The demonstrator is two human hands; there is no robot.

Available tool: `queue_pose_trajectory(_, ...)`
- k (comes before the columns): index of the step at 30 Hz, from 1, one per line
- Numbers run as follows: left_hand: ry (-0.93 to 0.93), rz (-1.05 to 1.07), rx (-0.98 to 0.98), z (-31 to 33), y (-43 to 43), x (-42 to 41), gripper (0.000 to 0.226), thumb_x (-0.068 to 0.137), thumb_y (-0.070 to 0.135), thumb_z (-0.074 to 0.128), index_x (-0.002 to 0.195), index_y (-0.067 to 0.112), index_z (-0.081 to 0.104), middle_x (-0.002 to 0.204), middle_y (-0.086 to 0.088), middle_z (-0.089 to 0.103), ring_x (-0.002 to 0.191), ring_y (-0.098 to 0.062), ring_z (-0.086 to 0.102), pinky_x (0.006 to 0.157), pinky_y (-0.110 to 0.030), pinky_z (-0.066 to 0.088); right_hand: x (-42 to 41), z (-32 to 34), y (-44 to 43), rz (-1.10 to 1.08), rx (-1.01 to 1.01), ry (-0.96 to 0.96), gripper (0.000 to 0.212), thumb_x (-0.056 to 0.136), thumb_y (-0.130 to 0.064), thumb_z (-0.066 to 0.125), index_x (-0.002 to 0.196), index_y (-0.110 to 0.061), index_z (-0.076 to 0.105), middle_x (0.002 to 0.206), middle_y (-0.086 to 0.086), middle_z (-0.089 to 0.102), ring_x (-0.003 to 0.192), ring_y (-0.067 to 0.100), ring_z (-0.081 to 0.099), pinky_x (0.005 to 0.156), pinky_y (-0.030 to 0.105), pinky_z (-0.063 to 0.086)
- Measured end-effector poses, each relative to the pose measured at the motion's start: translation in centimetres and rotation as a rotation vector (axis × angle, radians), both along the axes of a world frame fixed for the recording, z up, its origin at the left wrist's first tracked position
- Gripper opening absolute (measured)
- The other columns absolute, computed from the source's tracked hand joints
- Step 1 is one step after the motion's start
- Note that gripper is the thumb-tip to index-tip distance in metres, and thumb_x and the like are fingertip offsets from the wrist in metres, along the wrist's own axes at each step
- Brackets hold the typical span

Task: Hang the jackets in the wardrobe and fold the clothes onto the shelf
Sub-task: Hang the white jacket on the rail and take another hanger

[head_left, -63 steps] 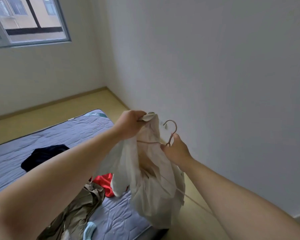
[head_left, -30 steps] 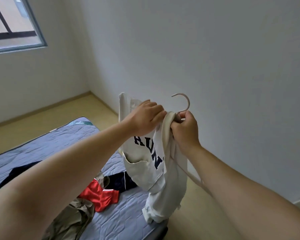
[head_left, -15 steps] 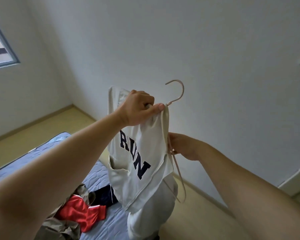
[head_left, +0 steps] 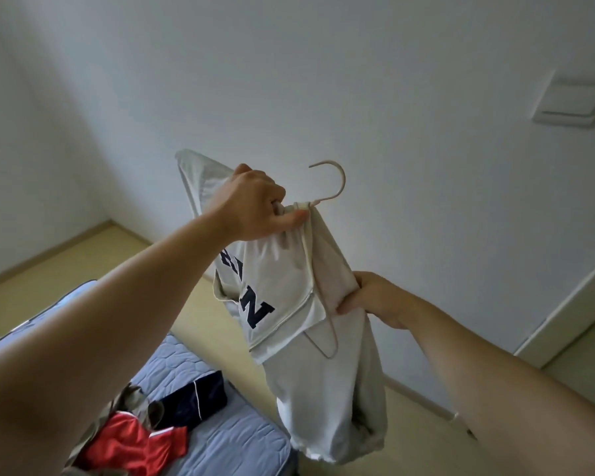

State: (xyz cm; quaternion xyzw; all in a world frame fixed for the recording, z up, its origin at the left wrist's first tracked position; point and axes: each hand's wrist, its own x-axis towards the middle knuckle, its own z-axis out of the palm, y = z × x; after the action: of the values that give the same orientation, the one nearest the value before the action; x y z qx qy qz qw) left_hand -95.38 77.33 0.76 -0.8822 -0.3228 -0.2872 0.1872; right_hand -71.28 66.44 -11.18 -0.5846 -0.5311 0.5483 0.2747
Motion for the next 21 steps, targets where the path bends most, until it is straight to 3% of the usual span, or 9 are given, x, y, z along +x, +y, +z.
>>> queue_pose_trajectory(4,0.078,0.03,-0.011,0.0,1.1,2.4,0.065,0.084,0.075,0.04,0.048,0.022,0.031,0.045,0.008,0.036,0.051,-0.007,0.038,0.079,-0.029,0.029,3.7,0.0,-0.5,0.125,-0.052,-0.286,0.063,0.068,-0.006,0.083,0.122,-0.019,0.054,0.116,0.002,0.064,0.104,0.02,0.062,0.086,0.029,0.053)
queue_pose_trajectory(8,0.053,0.015,-0.055,-0.8,1.4,5.2,0.066,0.081,0.075,0.041,0.048,0.019,0.031,0.045,0.007,0.036,0.053,-0.015,0.04,0.08,-0.031,0.033,7.2,-0.2,-0.9,0.118,-0.023,-0.609,0.033,0.08,-0.026,0.077,0.111,-0.016,0.07,0.112,0.003,0.068,0.098,0.018,0.066,0.081,0.029,0.054)
queue_pose_trajectory(10,0.034,0.035,-0.083,-1.2,1.6,6.6,0.069,0.082,0.077,0.04,0.048,0.017,0.034,0.046,0.006,0.04,0.055,-0.016,0.045,0.081,-0.031,0.032,8.4,-0.4,-0.5,0.019,0.002,-0.678,0.032,0.086,-0.031,0.072,0.112,-0.011,0.071,0.111,0.006,0.068,0.1,0.023,0.065,0.082,0.032,0.052)
queue_pose_trajectory(14,-0.01,0.112,-0.123,-2.0,2.4,8.9,0.072,0.086,0.078,0.037,0.046,0.018,0.041,0.044,0.006,0.045,0.049,-0.012,0.045,0.08,-0.035,0.036,10.3,-0.2,-0.2,-0.286,0.055,-0.72,0.033,0.094,-0.039,0.059,0.109,-0.01,0.059,0.107,0.011,0.065,0.094,0.027,0.061,0.072,0.032,0.044)
queue_pose_trajectory(18,-0.023,0.163,-0.198,-3.2,2.8,10.8,0.074,0.088,0.08,0.034,0.047,0.018,0.042,0.041,0.006,0.044,0.045,-0.012,0.044,0.081,-0.036,0.04,12.4,0.2,-0.9,-0.48,-0.036,-0.63,0.051,0.099,-0.048,0.051,0.11,0.001,0.06,0.106,0.016,0.065,0.086,0.029,0.06,0.066,0.031,0.041)
queue_pose_trajectory(21,-0.019,0.2,-0.282,-3.8,3.1,12.3,0.083,0.082,0.088,0.024,0.046,0.016,0.042,0.039,0.004,0.045,0.045,-0.015,0.047,0.06,-0.03,0.035,12.9,1.2,-1.6,-0.605,-0.096,-0.454,0.05,0.094,-0.046,0.058,0.097,0.003,0.064,0.087,0.008,0.065,0.076,0.025,0.063,0.06,0.031,0.046)
